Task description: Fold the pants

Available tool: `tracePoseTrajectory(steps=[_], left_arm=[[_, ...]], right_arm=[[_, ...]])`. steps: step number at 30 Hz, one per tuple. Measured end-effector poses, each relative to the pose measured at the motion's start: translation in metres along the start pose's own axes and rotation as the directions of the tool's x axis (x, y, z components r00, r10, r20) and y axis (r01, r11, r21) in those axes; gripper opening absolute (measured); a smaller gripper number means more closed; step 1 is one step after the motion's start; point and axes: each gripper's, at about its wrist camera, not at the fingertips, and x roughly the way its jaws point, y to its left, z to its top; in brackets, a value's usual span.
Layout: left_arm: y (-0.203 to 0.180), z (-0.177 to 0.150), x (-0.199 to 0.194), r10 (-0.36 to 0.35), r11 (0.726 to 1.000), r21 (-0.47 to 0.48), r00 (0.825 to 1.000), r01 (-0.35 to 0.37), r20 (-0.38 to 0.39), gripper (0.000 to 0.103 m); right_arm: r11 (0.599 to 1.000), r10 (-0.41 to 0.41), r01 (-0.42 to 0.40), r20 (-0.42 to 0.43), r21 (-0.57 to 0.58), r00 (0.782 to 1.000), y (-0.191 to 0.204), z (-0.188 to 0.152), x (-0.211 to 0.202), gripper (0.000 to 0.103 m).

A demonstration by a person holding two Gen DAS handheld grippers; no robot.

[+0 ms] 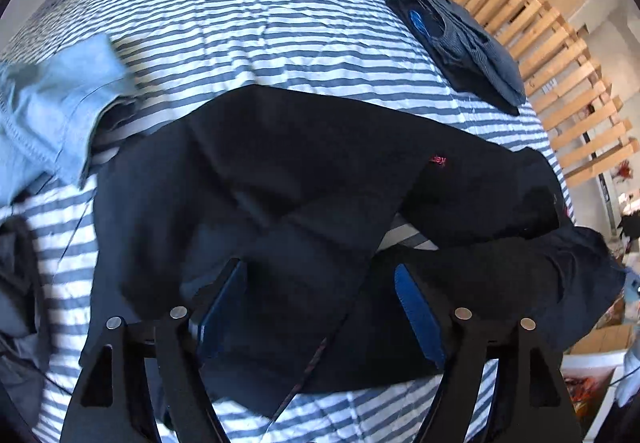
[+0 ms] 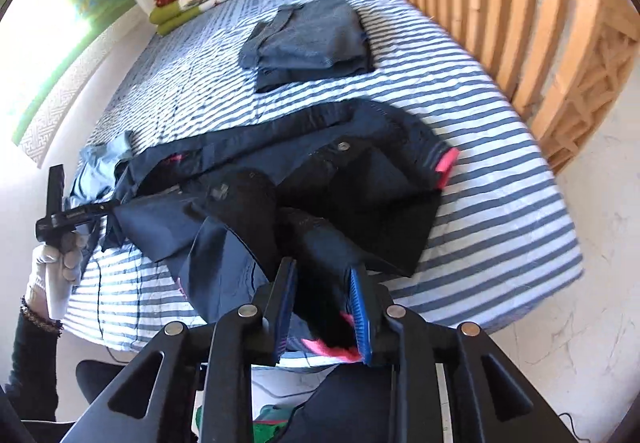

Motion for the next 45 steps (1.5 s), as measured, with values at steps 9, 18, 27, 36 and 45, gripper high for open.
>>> tracePoseTrajectory(steps=[9, 18, 27, 36, 45], left_arm=[[-0.024, 0.064, 0.018, 0.161, 0.983, 0.086, 0.987, -0.160, -0.004, 0.011], [0.001, 0.150, -0.082, 0.152, 0.988, -0.076, 0.951, -0.137, 0.267, 0.078], [0.078, -0.029, -0.102, 0.092, 0.995, -0.053, 0.982, -0.084, 0.163, 0.078], [0.121, -0.139, -0.100, 0.098, 0.988, -0.134, 0.985, -0.080, 0.139, 0.077], [0.168, -0.171, -0.129, 0.040, 0.964, -0.265, 0.980, 0.013, 0.194, 0.073]], right_arm=[[0.986, -0.002, 0.014, 0.071, -0.168, 0.997, 0.046, 0.006, -0.004, 0.042], [0.949, 0.051, -0.067, -0.058, -0.308, 0.997, 0.113, 0.001, 0.074, 0.042], [0.867, 0.073, -0.116, -0.108, -0.485, 0.991, 0.187, -0.026, 0.111, 0.049], [0.776, 0.123, -0.103, -0.011, -0.623, 0.992, 0.274, 0.009, 0.126, 0.058], [0.481, 0.130, -0.179, -0.132, -0.858, 0.983, 0.408, -0.025, 0.205, 0.066]])
